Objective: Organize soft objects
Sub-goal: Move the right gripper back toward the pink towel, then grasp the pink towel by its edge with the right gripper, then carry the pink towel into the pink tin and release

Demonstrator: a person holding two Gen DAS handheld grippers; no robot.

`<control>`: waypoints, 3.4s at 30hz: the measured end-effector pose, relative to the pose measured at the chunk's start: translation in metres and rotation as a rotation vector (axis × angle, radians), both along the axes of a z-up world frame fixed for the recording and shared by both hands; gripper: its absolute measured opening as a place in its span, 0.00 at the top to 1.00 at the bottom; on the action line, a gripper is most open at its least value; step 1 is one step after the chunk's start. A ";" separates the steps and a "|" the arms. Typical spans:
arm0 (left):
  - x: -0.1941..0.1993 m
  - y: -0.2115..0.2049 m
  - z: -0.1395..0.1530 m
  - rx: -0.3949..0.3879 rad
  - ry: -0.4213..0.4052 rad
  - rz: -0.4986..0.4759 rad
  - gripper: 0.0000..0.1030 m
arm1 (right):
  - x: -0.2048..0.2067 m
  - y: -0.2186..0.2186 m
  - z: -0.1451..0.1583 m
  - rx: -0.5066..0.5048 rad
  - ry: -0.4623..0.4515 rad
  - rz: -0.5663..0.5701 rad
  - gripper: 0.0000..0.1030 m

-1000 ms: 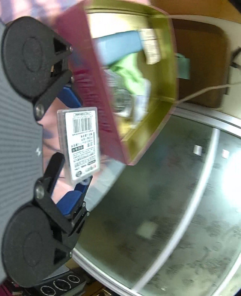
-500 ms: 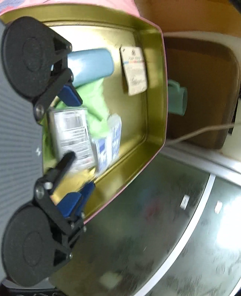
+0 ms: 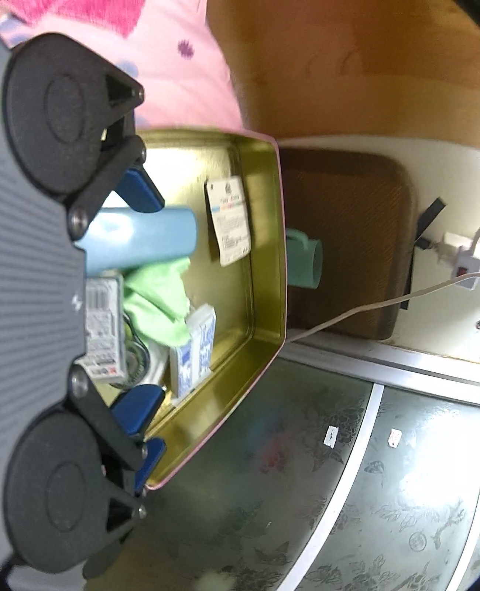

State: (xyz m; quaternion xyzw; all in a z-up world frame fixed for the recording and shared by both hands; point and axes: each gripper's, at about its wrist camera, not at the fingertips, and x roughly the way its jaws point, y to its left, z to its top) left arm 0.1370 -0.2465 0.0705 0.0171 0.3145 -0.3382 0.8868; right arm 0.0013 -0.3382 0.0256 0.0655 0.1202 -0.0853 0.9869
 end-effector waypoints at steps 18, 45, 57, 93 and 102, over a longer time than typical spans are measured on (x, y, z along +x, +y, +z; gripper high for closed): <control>-0.043 0.116 -0.016 0.195 -0.155 0.199 0.01 | -0.007 0.071 0.016 0.097 0.055 0.143 0.38; -0.005 0.323 -0.068 0.212 -0.068 0.643 0.01 | 0.061 0.225 0.000 -0.088 0.261 0.498 0.35; -0.006 0.365 -0.069 -0.044 0.015 0.715 0.00 | 0.157 0.293 -0.009 -0.153 0.381 0.641 0.84; -0.012 0.285 -0.067 -0.056 0.131 0.481 0.07 | 0.094 0.193 -0.009 0.344 0.361 0.571 0.62; -0.012 0.269 -0.075 0.042 0.059 0.484 0.07 | 0.082 0.203 -0.018 -0.055 0.308 0.674 0.38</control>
